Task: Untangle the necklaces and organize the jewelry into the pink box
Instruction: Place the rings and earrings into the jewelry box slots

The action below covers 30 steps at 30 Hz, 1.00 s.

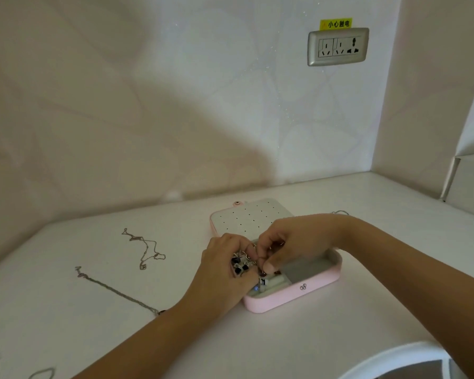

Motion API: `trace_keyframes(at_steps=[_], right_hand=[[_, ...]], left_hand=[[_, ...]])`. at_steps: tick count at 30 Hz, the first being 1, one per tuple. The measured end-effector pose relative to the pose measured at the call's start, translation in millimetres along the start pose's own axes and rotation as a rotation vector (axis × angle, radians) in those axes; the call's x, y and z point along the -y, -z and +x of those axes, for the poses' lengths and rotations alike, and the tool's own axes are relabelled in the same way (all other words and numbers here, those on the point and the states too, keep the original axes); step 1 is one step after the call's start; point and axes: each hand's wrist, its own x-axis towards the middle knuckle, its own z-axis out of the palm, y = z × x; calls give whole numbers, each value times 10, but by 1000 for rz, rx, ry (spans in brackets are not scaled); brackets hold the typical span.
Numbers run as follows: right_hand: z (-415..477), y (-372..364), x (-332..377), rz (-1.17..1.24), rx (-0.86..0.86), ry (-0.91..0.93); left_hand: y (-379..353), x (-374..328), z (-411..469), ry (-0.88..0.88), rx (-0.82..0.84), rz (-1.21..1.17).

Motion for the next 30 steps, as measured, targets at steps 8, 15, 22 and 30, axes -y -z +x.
trace_keyframes(at_steps=[8, 15, 22, 30], right_hand=[[120, 243, 110, -124, 230, -51], [273, 258, 255, -242, 298, -94], [273, 214, 403, -446, 196, -146], [160, 117, 400, -460, 108, -94]], left_hand=[[-10, 56, -1, -61, -22, 55], [-28, 82, 1, -61, -53, 50], [-32, 99, 8, -84, -66, 42], [-21, 91, 0, -90, -63, -1]])
